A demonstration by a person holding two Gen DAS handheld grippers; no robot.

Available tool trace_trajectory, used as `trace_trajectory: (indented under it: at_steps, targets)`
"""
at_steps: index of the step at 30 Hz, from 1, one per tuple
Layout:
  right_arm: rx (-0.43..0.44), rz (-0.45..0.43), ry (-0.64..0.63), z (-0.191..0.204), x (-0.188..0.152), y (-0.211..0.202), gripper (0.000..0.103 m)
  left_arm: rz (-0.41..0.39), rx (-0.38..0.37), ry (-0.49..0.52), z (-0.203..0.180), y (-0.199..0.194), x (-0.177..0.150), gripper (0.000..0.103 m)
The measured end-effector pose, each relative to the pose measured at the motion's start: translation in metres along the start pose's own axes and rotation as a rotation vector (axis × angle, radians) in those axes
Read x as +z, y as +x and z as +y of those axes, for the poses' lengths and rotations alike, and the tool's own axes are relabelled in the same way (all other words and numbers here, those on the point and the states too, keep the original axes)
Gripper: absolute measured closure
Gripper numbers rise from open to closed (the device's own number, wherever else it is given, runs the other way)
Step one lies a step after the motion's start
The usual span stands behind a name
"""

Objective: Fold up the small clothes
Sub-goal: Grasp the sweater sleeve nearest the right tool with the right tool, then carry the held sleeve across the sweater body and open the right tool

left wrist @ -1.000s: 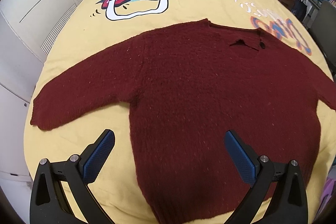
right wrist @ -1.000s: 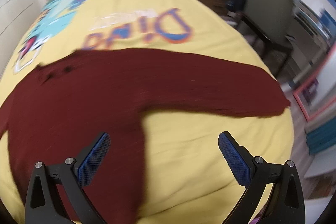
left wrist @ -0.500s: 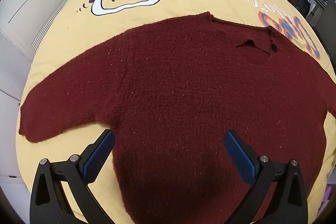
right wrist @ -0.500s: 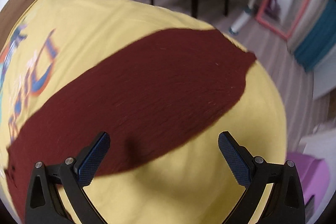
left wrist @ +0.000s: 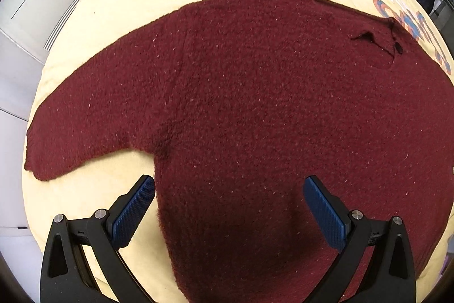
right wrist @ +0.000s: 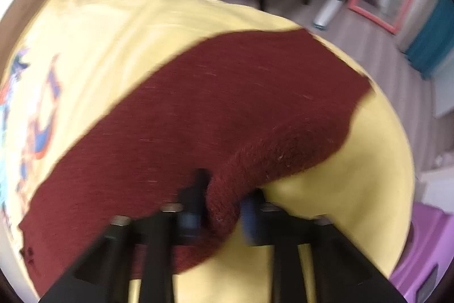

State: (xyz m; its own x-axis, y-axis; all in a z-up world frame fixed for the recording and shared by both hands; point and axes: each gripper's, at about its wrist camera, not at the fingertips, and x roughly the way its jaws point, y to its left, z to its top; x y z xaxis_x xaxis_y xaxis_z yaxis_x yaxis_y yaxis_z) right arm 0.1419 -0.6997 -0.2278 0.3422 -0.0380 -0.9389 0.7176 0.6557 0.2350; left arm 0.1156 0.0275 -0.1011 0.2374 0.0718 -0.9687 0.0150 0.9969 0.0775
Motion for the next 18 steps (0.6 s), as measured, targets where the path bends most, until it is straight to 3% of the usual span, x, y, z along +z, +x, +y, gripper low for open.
trace_trajectory:
  at_steps: [3, 9, 11, 18]
  targets:
    - [0.0, -0.037, -0.079, 0.023, 0.0, -0.018, 0.089, 0.015, -0.021, 0.009, 0.002, 0.002, -0.001, 0.001]
    - [0.123, -0.117, -0.232, 0.09, -0.018, -0.077, 0.09, -0.004, -0.084, -0.014, 0.013, -0.004, -0.004, 0.001]
    - [0.18, -0.138, -0.297, 0.123, -0.031, -0.099, 0.09, -0.009, -0.117, -0.032, 0.02, -0.005, -0.003, 0.001]
    - [0.295, -0.179, -0.499, 0.243, -0.084, -0.152, 0.09, -0.05, -0.117, -0.03, 0.031, -0.021, -0.003, 0.001]
